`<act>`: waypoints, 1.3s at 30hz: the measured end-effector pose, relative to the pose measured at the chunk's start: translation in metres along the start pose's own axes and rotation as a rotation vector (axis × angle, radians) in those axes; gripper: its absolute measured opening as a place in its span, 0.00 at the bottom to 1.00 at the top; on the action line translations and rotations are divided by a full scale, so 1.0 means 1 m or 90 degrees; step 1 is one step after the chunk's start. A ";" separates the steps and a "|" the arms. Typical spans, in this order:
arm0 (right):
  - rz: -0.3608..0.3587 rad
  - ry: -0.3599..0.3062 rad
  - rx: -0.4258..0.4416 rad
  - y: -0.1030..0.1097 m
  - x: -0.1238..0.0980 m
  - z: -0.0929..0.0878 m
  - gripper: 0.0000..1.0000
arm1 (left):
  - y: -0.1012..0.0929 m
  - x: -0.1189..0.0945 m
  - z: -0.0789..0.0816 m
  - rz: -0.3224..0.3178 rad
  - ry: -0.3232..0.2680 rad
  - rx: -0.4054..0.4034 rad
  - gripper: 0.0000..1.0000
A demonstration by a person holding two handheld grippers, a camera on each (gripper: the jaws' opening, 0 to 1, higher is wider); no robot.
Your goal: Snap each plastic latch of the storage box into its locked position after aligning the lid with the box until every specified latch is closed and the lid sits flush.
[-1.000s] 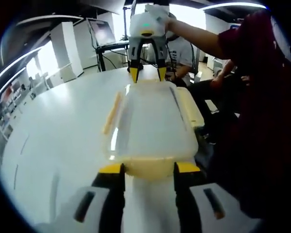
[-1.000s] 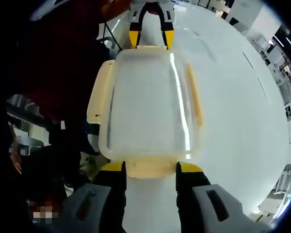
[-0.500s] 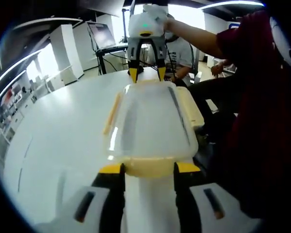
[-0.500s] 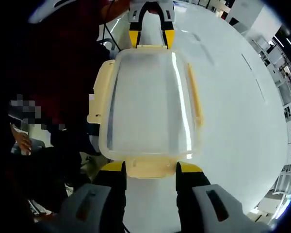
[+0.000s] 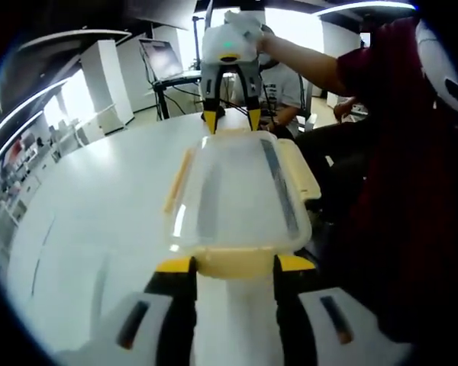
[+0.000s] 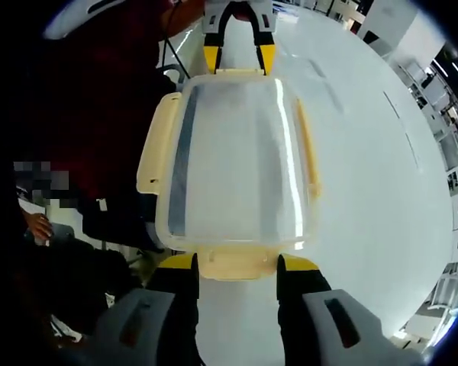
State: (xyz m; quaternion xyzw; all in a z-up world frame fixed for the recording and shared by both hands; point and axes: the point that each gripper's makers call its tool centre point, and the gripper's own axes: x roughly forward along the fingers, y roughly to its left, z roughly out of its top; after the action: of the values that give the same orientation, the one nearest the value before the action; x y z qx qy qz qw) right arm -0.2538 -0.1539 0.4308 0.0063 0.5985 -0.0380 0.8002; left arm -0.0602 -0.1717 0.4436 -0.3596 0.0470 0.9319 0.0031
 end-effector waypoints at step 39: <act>0.043 -0.032 -0.045 0.003 0.044 0.076 0.38 | -0.017 -0.051 -0.071 0.030 0.043 -0.046 0.38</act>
State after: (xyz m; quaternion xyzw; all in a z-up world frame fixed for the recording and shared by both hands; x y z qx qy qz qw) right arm -0.1686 -0.1571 0.4104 -0.0033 0.5785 0.0099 0.8156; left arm 0.0265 -0.1598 0.4239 -0.3892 0.0222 0.9203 -0.0335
